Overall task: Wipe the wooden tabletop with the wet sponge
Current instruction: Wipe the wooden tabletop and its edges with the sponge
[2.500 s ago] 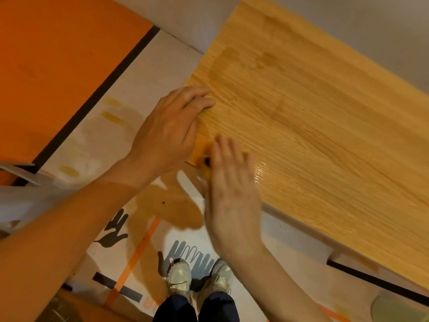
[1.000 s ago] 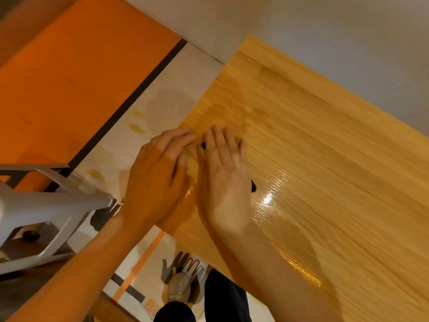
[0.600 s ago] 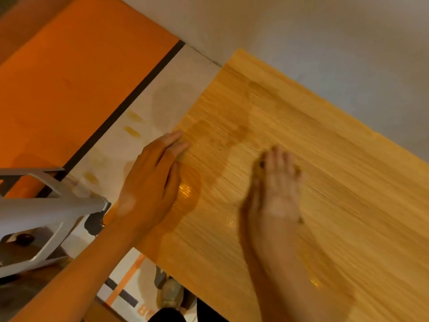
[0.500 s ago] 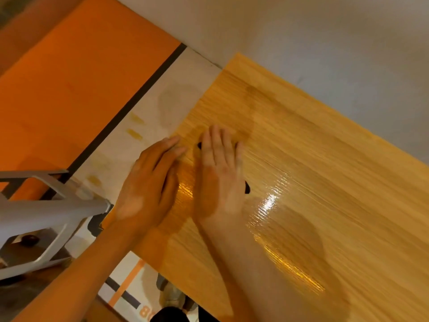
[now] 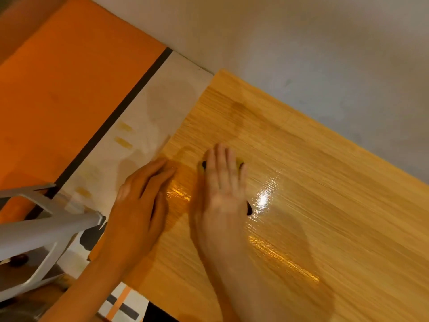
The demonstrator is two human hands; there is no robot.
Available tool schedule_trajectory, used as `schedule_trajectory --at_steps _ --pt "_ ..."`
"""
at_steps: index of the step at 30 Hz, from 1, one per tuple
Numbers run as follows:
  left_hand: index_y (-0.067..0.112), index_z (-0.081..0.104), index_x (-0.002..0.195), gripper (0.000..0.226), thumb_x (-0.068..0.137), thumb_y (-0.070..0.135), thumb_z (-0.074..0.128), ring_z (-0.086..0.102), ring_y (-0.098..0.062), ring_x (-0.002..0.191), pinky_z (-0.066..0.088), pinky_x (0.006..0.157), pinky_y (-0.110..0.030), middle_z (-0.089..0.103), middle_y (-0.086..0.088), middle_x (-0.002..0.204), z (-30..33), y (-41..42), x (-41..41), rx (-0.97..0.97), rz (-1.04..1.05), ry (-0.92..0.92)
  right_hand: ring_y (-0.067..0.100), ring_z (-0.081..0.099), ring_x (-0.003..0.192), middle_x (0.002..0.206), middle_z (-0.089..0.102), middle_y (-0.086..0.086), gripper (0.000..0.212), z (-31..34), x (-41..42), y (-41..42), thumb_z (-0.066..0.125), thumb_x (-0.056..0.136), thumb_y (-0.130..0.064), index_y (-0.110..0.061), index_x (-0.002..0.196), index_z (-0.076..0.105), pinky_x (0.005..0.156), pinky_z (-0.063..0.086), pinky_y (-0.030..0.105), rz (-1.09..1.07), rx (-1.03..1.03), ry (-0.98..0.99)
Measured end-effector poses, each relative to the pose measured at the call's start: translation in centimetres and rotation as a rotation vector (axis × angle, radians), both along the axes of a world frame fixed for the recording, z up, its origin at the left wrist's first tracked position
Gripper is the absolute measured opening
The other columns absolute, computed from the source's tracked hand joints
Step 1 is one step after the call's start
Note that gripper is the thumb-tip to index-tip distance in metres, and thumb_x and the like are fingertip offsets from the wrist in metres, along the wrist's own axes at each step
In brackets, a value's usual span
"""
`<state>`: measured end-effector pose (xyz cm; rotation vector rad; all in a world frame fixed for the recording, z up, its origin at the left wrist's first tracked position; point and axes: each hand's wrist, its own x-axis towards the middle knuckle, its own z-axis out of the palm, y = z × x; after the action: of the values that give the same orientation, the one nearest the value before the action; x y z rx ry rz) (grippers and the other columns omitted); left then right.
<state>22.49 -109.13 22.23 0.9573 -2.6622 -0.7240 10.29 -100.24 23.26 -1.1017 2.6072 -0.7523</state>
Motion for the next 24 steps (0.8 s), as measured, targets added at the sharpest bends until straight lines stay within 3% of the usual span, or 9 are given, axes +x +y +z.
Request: schedule_trajectory --at_steps 2,4,8,10,12,16,19,21,24 --pt "0.009 0.058 0.138 0.044 0.101 0.023 0.039 0.042 -0.013 0.134 0.025 0.113 -0.017 0.048 -0.007 0.149 0.1 -0.1 -0.2 0.013 -0.001 -0.01 0.021 0.008 0.15 0.159 0.022 0.007 0.048 -0.1 0.4 -0.4 0.037 0.102 -0.018 -0.007 0.149 0.03 0.123 0.009 0.045 0.172 0.008 0.001" --pt "0.015 0.056 0.139 0.043 0.102 0.027 0.038 0.037 -0.009 0.136 0.018 0.114 -0.013 0.045 -0.003 0.151 0.2 -0.6 -1.4 0.049 0.025 0.011 0.016 0.006 0.15 0.16 0.02 0.001 0.051 -0.1 -2.0 1.7 0.04 0.102 -0.018 -0.013 0.151 0.027 0.123 0.008 0.041 0.186 0.062 0.019" --pt "0.009 0.058 0.135 0.038 0.099 0.015 0.045 0.044 -0.025 0.138 0.035 0.114 -0.037 0.049 -0.008 0.148 -0.3 -2.5 -6.3 0.021 -0.061 0.094 0.011 0.004 0.15 0.16 0.017 -0.004 0.047 0.7 -8.3 8.6 0.035 0.105 -0.02 -0.016 0.151 0.026 0.123 0.006 0.043 -0.32 0.119 -0.026" --pt "0.005 0.058 0.136 0.042 0.096 0.005 0.048 0.045 -0.025 0.137 0.034 0.113 -0.038 0.05 -0.011 0.147 -0.7 -3.3 -8.4 -0.016 -0.108 0.088 0.011 0.003 0.15 0.16 0.016 -0.002 0.049 0.8 -9.2 8.7 0.037 0.103 -0.018 -0.013 0.151 0.025 0.123 0.005 0.044 -0.544 0.123 -0.056" --pt "0.002 0.055 0.138 0.043 0.096 0.0 0.048 0.046 -0.027 0.136 0.033 0.114 -0.037 0.049 -0.014 0.148 -1.1 -3.4 -9.1 -0.022 -0.136 0.078 0.016 0.006 0.149 0.16 0.019 0.003 0.049 0.5 -7.7 5.2 0.038 0.102 -0.014 -0.009 0.15 0.027 0.123 0.003 0.044 -0.608 0.099 -0.027" --pt "0.001 0.048 0.143 0.043 0.102 0.007 0.038 0.042 -0.028 0.141 0.035 0.116 -0.038 0.042 -0.014 0.152 -1.3 -3.6 -8.9 -0.052 -0.217 0.047 0.02 0.015 0.149 0.157 0.027 0.006 0.046 0.0 -2.3 -3.0 0.034 0.103 -0.018 -0.008 0.148 0.033 0.123 0.01 0.043 -0.217 0.066 0.049" --pt "0.006 0.047 0.145 0.046 0.1 0.005 0.043 0.039 -0.024 0.143 0.03 0.118 -0.032 0.04 -0.009 0.154 -1.1 -3.6 -9.0 -0.032 -0.213 0.026 0.013 0.01 0.15 0.159 0.023 -0.002 0.048 0.2 -4.6 -0.9 0.037 0.103 -0.022 -0.016 0.15 0.03 0.123 0.008 0.04 0.034 0.093 0.024" --pt "0.009 0.048 0.144 0.05 0.095 0.001 0.047 0.039 -0.023 0.143 0.027 0.118 -0.029 0.04 -0.006 0.153 -1.0 -3.5 -9.2 -0.007 -0.194 0.025 0.009 0.008 0.149 0.159 0.021 -0.006 0.049 0.3 -7.8 3.7 0.041 0.103 -0.017 -0.018 0.15 0.029 0.124 0.006 0.041 -0.138 0.106 -0.014" --pt "0.009 0.049 0.142 0.05 0.093 -0.002 0.049 0.042 -0.027 0.141 0.032 0.117 -0.036 0.043 -0.007 0.151 -1.2 -3.5 -9.3 -0.013 -0.179 0.028 0.015 0.008 0.15 0.159 0.02 -0.002 0.048 0.7 -11.7 8.2 0.039 0.103 -0.014 -0.014 0.149 0.03 0.122 0.006 0.047 -0.601 0.079 -0.062"
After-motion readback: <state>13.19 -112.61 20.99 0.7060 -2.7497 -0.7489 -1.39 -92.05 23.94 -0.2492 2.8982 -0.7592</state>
